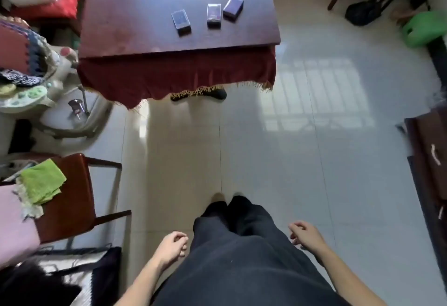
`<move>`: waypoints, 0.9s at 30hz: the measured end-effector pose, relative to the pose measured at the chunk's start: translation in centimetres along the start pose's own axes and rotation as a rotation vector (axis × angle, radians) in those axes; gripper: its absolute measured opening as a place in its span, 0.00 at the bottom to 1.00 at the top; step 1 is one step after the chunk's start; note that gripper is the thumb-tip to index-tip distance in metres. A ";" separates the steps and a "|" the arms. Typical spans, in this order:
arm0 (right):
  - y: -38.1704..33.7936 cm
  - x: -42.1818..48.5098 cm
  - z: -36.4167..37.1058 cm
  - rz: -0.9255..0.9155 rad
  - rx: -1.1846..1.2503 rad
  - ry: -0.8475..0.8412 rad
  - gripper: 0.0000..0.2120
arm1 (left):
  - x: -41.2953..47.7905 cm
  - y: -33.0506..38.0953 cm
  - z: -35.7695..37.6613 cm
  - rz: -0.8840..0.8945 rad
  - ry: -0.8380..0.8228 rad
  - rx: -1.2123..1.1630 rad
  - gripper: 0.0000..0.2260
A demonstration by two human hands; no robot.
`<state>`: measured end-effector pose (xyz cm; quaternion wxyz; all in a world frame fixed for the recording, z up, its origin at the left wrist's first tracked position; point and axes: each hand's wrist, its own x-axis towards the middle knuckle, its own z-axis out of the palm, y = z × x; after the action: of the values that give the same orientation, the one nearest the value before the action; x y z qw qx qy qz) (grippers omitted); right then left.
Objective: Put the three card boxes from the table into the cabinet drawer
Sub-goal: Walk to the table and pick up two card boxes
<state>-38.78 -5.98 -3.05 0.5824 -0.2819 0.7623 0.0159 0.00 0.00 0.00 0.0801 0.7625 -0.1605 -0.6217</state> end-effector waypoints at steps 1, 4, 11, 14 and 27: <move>0.5 0.5 -0.1 0.013 -0.014 0.006 0.07 | 1.0 0.2 0.2 0.001 -0.011 0.013 0.06; 1.1 0.4 -0.4 0.078 -0.020 0.013 0.06 | 1.9 1.9 0.4 -0.023 -0.010 0.045 0.06; 3.5 0.5 -1.5 0.120 -0.010 0.023 0.08 | 2.7 4.4 1.5 0.016 -0.008 0.045 0.08; 2.7 1.4 -2.1 0.106 -0.024 0.021 0.08 | 2.7 5.3 1.4 0.031 0.016 0.066 0.08; -19.9 8.2 -2.3 -0.220 -0.049 0.020 0.07 | 4.8 6.9 -3.9 -0.081 0.059 0.149 0.10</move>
<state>-33.21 -26.86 -3.64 0.5658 -0.3783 0.7319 -0.0323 3.66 -8.44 -1.40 0.0027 0.7902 -0.1730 -0.5879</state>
